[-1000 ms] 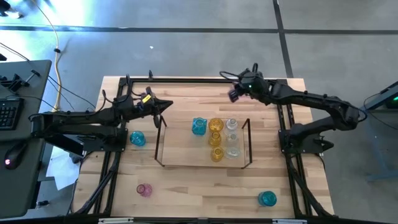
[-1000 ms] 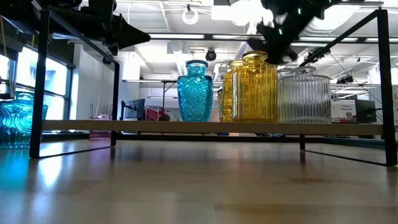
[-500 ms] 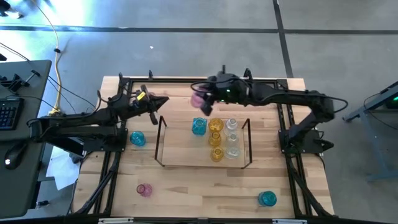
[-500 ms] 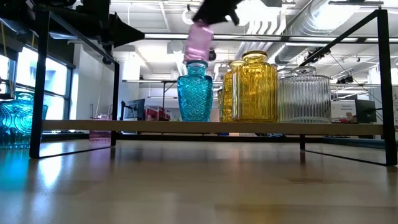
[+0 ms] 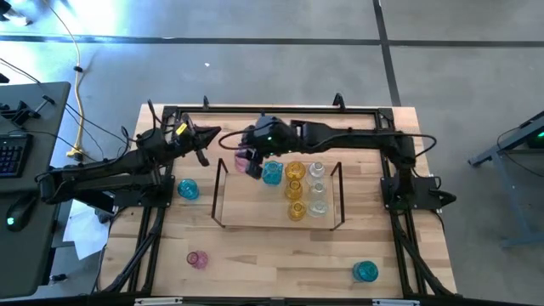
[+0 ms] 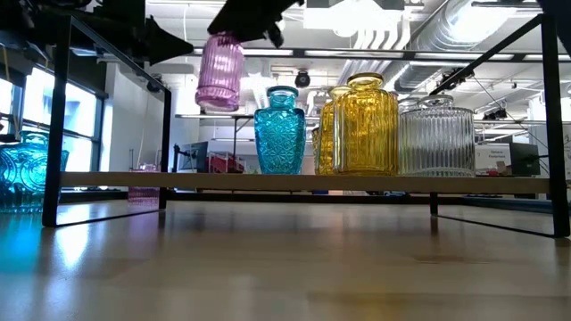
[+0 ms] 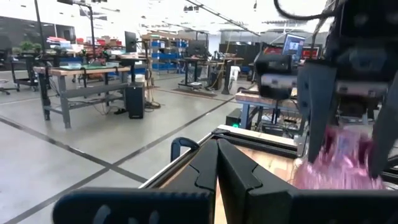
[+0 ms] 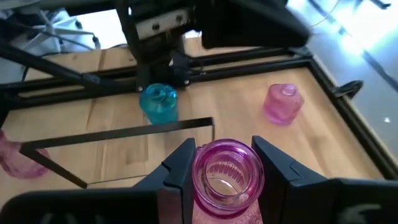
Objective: Sort vases onto shelf
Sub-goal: Put the top right purple vase on the shelf
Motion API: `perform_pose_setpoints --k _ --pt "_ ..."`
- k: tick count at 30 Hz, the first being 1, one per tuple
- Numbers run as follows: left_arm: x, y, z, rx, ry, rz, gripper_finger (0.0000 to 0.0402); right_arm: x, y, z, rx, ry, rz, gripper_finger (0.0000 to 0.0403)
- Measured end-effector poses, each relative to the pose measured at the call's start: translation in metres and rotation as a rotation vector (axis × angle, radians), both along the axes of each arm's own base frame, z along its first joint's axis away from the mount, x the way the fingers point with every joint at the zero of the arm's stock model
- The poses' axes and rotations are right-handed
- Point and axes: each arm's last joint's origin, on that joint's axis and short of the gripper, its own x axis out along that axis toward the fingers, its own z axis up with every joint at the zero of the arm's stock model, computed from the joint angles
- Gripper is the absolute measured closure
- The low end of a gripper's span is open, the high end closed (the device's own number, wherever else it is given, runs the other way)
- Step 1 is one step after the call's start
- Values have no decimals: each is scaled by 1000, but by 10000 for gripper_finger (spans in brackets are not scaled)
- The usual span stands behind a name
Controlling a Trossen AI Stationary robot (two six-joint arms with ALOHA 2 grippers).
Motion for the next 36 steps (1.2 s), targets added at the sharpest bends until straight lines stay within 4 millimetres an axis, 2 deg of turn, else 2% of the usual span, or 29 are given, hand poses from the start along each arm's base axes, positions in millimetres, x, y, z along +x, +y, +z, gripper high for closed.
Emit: perform_pose_setpoints --k 11,20,36 --pt "0 0 -1 -2 6 0 401 15 0 -45 21 95 73 310" --pt "0 0 -1 -2 6 0 401 26 0 -73 11 159 101 310" --pt "0 0 -1 -3 9 -1 401 27 8 -83 26 203 79 310"
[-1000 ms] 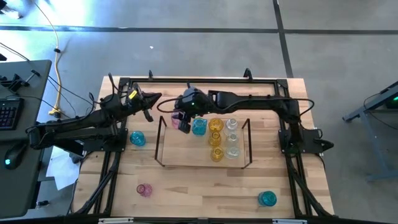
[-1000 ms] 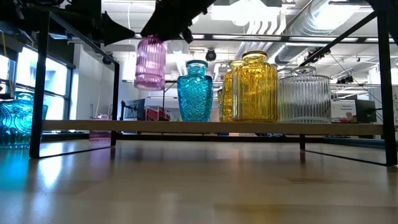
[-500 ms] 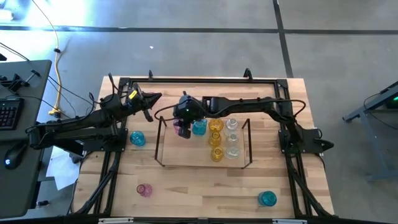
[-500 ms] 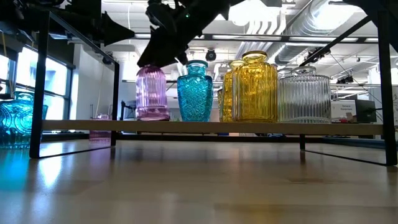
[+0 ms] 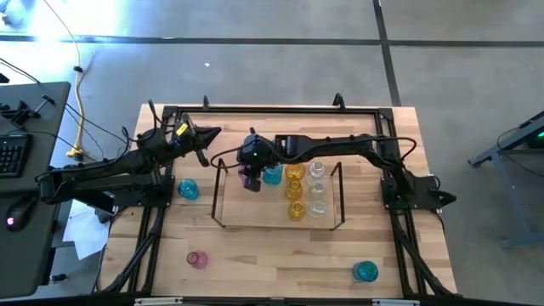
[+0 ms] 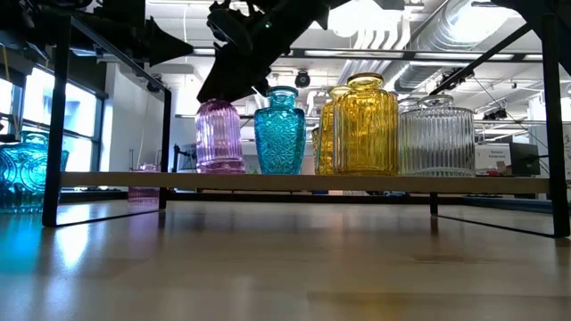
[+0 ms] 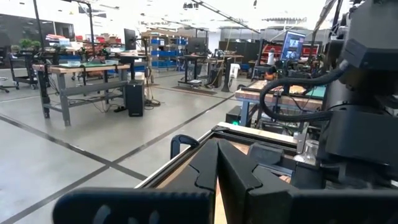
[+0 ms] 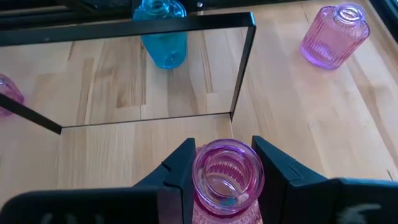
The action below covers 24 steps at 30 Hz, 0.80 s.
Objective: Sort vases onto shelf
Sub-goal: Put the top right purple vase on the shelf
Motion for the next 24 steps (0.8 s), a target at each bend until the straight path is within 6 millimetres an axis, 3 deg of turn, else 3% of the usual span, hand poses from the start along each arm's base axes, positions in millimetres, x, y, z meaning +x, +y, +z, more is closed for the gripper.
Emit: perform_pose_setpoints --k 8,24 --pt "0 0 0 -7 -3 -1 401 1 4 -2 -19 11 -2 290" --pt "0 0 0 -7 -4 -2 401 -2 6 -6 -50 56 -34 185"
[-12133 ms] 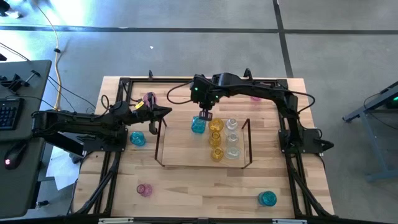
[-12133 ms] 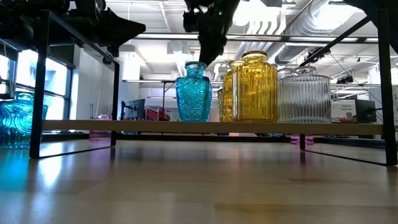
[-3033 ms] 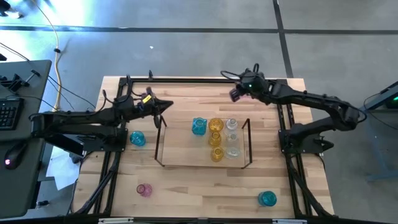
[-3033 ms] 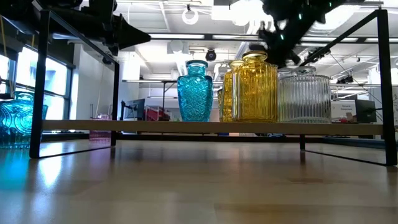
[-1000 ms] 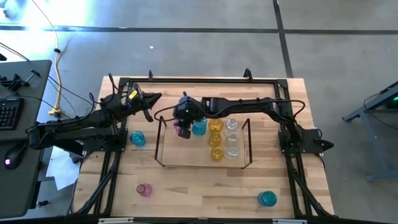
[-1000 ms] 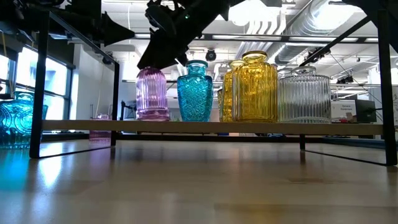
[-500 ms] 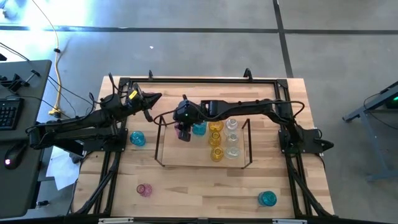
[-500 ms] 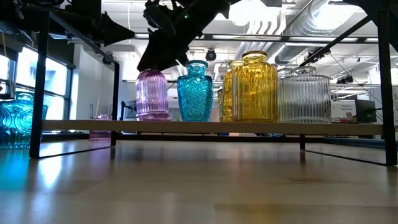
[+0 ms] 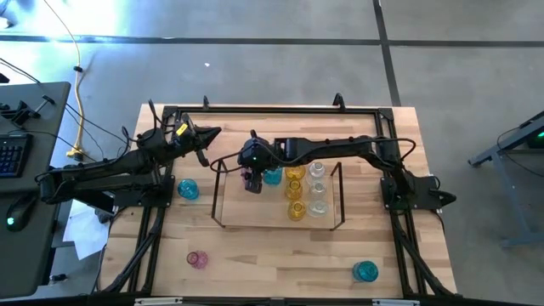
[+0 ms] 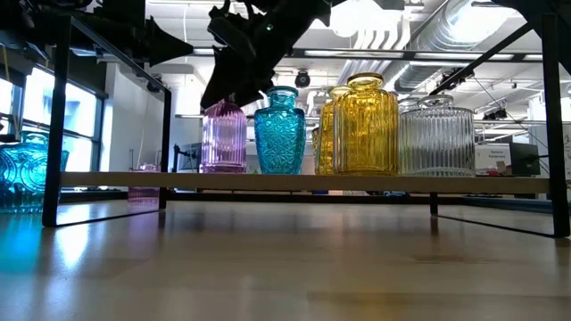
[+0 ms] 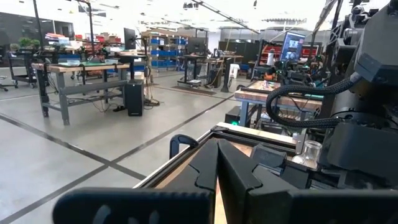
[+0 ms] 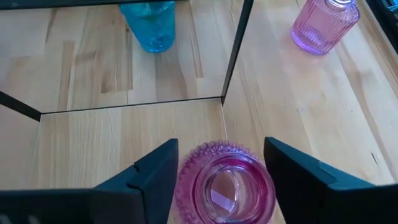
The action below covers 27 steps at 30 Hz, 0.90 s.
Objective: Sort vases onto shelf
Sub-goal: Put the top right purple vase on the shelf, then put the bottom blue vase on the shelf aligned with the other blue vase
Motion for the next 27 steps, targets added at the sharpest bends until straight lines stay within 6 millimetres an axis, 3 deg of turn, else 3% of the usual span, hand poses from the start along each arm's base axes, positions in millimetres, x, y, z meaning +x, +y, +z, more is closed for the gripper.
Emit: perform_pose_setpoints --k 12,27 --pt "0 0 0 9 7 -17 401 1 8 5 -37 -31 53 171" --pt "0 -1 0 24 15 -27 401 -16 35 51 -128 -134 117 171"
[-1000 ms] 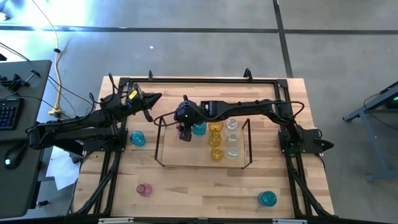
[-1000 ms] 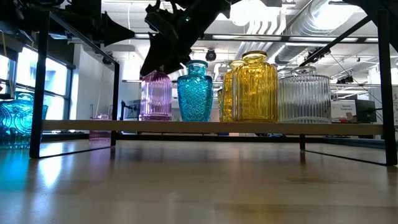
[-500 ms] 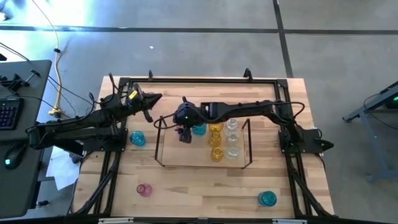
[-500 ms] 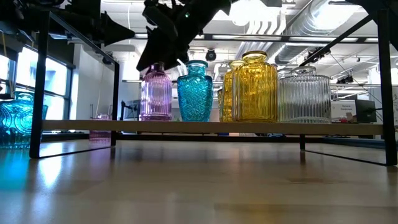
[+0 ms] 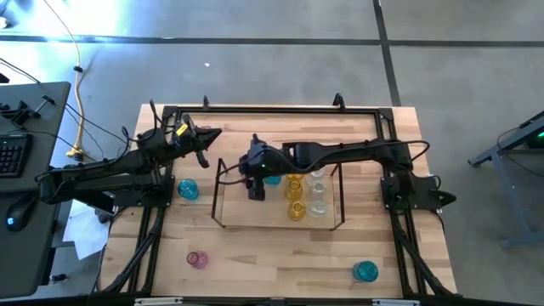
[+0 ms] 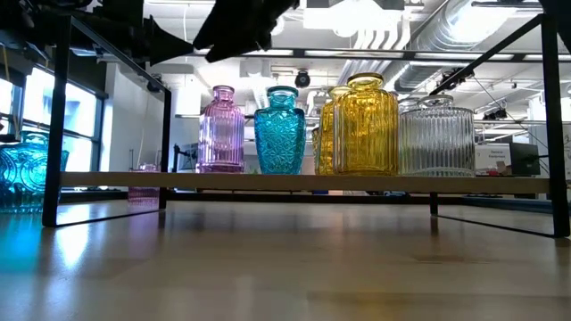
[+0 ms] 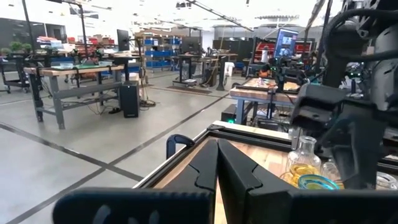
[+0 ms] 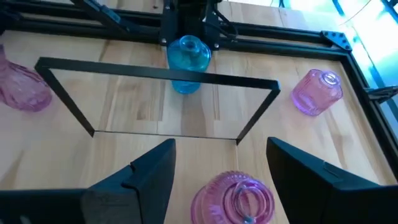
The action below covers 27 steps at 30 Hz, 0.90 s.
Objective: Sort vases onto shelf
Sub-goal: Put the bottom blue vase on the shelf aligned with the other blue vase
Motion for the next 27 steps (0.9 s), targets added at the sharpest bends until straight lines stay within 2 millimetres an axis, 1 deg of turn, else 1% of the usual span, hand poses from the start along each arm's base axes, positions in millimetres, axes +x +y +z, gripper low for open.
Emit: perform_pose_setpoints --k 2,4,7,9,12,15,16,17,21,23,27 --pt "0 0 0 0 1 0 401 -7 2 6 -10 19 -5 172" --pt "0 0 0 0 1 -6 401 -17 6 19 -27 21 -16 180" --pt "0 -1 0 11 6 -34 401 -41 12 40 -47 54 -26 212" --pt "1 -2 0 21 10 -55 401 -59 18 52 -48 94 -42 245" --pt "1 -2 0 24 11 -83 401 -86 29 69 -79 139 -94 307" --pt "1 -3 0 26 12 -105 401 -112 44 79 -150 173 -170 375" --pt "1 -3 0 26 12 -110 401 -118 51 81 -162 184 -189 388" --pt "1 -3 0 28 11 -119 401 -124 57 81 -172 194 -202 394" --pt "2 -5 0 33 13 -183 401 -140 84 81 -208 205 -217 381" --pt "2 -6 0 36 13 -213 401 -144 96 79 -220 208 -206 384" --pt "2 -6 0 37 13 -220 401 -150 115 75 -228 193 -185 400"
